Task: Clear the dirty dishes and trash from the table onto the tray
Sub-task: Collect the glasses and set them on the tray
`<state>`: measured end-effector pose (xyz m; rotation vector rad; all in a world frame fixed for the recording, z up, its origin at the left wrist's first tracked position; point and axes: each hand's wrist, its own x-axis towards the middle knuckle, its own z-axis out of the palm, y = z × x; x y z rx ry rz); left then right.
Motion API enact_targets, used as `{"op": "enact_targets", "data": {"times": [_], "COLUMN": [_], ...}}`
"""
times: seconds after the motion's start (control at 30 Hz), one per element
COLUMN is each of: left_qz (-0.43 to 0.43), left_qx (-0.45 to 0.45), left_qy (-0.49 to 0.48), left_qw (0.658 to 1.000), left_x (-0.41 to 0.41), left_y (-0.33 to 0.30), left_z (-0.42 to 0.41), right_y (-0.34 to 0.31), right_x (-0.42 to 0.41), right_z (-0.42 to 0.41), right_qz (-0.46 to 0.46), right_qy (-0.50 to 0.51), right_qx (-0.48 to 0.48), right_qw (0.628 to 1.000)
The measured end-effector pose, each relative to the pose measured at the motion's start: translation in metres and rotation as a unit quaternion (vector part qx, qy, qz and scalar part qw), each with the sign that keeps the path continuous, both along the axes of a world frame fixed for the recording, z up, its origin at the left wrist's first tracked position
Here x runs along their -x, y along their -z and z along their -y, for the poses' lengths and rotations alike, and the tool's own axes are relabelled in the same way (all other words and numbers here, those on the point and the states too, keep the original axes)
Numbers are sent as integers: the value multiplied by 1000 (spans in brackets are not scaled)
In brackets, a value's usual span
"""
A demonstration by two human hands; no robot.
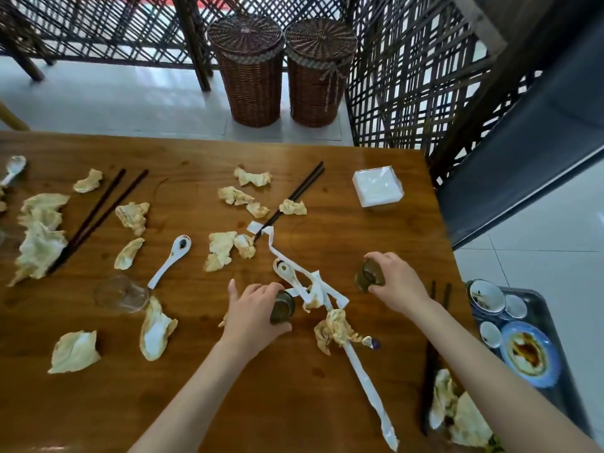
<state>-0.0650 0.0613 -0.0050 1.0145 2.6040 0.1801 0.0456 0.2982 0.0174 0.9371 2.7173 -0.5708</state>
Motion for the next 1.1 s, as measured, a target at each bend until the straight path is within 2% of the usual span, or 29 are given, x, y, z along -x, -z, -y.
{"op": "enact_targets", "data": {"times": [0.5,0.83,1.1], "left_qz": [-60,-52,-35], "left_qx": [-95,-135,-160], "left_qy": [-39,-2,49], "left_qw": [993,989,985], "left_x": [-32,-107,-170], "left_y": [-47,-64,-70], "left_z": [-20,-21,-54], "right_y": [-31,-50,-58], "right_x": [-47,-136,-221], "right_z": [-16,4,-11], "right_qz": [-99,-123,-141], "right_qy": [-56,19,81], "right_qx": [0,18,8], "right_qw": [994,992,987]}}
